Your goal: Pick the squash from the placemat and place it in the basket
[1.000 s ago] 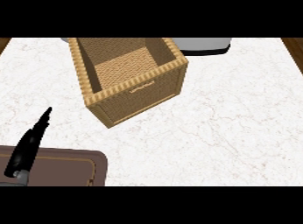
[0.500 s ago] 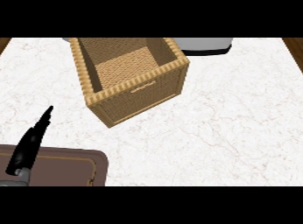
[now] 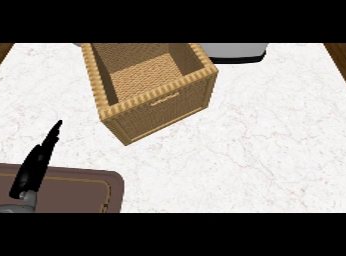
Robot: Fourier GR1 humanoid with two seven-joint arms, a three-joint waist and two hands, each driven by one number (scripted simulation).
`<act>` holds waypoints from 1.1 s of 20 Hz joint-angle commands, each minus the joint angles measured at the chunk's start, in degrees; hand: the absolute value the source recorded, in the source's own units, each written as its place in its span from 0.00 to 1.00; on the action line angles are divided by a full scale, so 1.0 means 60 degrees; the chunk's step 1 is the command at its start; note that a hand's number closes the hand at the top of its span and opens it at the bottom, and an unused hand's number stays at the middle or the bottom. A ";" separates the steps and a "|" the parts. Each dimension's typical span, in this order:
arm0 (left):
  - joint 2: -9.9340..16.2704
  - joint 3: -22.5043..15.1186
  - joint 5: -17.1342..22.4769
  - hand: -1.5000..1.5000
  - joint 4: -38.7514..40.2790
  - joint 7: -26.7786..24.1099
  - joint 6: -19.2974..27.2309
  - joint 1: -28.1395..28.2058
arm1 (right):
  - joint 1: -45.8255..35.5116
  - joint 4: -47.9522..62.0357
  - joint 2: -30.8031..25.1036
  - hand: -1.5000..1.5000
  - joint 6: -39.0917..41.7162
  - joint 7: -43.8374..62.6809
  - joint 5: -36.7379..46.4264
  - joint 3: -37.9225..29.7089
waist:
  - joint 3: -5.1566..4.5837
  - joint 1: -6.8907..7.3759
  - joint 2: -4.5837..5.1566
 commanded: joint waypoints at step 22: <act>-0.0218 0.0537 -0.0223 0.50 -0.0465 0.0305 -0.0695 0.0114 | -0.1087 0.0044 -0.0251 1.00 -0.2168 0.1045 0.2530 0.1427 | 0.0057 0.0005 0.0000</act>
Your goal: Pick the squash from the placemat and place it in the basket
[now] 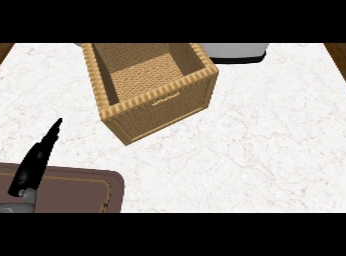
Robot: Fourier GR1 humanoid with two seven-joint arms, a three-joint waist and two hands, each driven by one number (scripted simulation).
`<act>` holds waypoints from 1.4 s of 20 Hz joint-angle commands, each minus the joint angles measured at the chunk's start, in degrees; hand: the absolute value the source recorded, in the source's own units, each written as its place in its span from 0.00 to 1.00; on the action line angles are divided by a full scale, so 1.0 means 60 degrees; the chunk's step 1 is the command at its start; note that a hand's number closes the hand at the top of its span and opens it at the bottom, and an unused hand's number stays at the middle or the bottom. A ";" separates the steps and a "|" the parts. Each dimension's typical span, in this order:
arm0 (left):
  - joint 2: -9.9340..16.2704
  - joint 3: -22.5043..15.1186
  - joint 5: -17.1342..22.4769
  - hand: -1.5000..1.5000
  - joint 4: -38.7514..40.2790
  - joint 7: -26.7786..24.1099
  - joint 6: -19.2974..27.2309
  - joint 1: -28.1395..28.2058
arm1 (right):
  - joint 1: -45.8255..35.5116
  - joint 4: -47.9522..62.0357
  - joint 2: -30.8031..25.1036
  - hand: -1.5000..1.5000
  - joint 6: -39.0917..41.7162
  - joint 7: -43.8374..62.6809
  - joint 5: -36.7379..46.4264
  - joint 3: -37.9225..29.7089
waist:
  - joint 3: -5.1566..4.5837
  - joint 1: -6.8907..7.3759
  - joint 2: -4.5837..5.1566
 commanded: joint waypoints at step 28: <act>-0.0154 -0.0459 -0.0327 0.50 -0.0004 0.0426 -0.0293 -0.0775 | -0.5040 -0.2945 -0.6789 1.00 0.7174 0.9274 0.2521 -0.1552 | -0.0096 0.0851 0.0043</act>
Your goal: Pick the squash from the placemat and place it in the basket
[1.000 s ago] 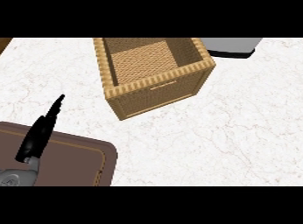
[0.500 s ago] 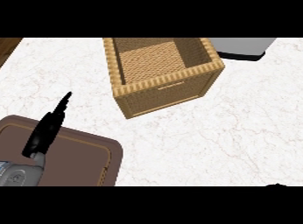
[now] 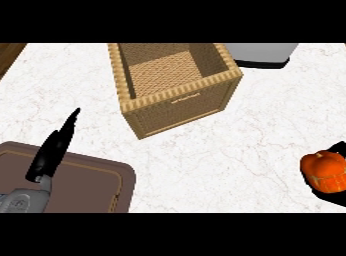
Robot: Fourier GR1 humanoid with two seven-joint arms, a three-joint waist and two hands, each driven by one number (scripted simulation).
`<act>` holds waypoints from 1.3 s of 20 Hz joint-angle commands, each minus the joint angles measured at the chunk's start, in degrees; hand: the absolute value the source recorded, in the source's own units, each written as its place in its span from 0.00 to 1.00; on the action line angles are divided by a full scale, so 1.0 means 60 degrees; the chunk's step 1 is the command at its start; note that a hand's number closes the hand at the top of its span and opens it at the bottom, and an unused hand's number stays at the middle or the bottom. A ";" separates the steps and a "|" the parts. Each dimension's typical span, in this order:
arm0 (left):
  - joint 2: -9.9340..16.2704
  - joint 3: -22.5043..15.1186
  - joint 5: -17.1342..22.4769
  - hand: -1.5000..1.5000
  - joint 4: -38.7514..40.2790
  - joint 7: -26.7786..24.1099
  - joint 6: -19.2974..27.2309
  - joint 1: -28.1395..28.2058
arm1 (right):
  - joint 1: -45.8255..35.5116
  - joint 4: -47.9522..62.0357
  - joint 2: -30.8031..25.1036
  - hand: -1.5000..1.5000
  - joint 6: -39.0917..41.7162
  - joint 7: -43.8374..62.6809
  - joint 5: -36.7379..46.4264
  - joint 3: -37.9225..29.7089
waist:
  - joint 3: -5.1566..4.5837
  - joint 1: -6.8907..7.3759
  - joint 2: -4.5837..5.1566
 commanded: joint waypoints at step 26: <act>0.0055 0.0670 0.0076 0.50 0.0076 -0.0251 -0.0009 0.0456 | -1.3037 0.2665 0.3316 1.00 0.7852 0.9363 -0.2042 0.2262 | 0.0163 -0.0661 -0.0097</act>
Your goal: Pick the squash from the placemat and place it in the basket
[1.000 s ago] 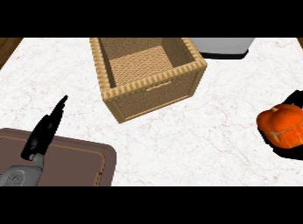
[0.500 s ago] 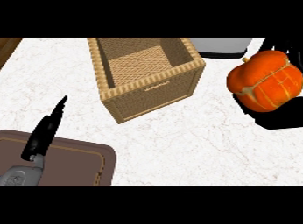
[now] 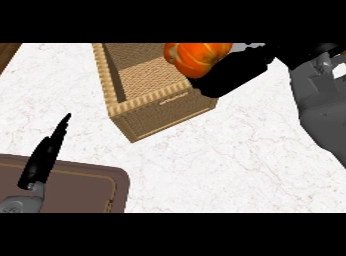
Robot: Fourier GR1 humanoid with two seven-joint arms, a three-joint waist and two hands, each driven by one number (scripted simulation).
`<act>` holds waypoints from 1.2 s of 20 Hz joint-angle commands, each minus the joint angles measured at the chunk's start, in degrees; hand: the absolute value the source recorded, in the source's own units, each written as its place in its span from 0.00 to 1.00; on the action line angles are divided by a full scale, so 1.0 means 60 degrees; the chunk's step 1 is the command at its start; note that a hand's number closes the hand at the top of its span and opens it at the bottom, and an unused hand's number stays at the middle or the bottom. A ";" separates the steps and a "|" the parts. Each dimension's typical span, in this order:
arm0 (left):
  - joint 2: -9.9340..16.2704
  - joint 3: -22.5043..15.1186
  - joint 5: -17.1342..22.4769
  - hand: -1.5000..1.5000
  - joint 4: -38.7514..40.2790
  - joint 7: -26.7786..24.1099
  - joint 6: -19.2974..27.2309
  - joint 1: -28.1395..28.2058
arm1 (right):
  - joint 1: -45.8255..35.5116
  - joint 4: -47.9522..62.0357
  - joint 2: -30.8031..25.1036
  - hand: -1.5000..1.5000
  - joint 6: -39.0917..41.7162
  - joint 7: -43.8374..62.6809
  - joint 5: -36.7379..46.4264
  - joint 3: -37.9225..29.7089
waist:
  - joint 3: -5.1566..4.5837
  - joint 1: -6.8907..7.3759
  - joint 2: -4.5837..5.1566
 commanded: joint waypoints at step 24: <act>-0.0220 0.0452 -0.0202 0.50 -0.0106 -0.0096 -0.0097 0.0239 | -0.1560 0.6332 0.4460 0.00 -0.3871 -0.1715 0.3162 -0.1253 | 0.0024 -0.0241 -0.0022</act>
